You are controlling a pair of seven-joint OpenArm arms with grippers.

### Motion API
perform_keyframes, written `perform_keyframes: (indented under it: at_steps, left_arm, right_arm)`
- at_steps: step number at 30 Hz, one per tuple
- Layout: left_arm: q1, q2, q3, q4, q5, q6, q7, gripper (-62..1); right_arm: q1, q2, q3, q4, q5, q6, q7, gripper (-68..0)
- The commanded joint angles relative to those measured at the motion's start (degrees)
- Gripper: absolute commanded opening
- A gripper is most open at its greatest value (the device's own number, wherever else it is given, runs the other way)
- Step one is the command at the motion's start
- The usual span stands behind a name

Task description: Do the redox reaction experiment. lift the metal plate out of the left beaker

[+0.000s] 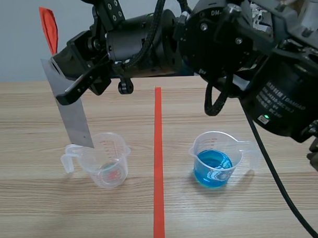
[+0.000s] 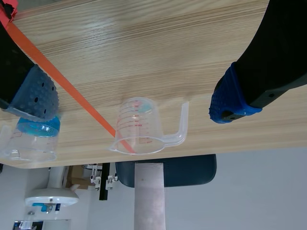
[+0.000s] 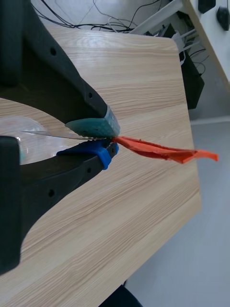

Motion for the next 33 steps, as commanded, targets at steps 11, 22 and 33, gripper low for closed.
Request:
perform_keyframes:
  at_steps: [11, 22, 33]
  left_arm:
    - [0.46, 0.13, -0.24, 0.9, 0.04, 0.04, -2.62, 1.4]
    - [0.46, 0.13, -0.24, 0.9, 0.07, 0.04, -2.62, 1.4]
    - [0.46, 0.13, -0.24, 0.9, 0.04, 0.04, -2.62, 1.4]
  right_arm:
    - [8.81, 3.67, -0.37, 1.07, 8.13, 5.53, 0.72, -66.9]
    - [9.51, 4.13, -0.44, 0.9, 11.69, 9.44, -3.04, -66.9]
    - [9.51, 4.11, -0.44, 0.9, 13.49, 9.64, -3.98, -66.9]
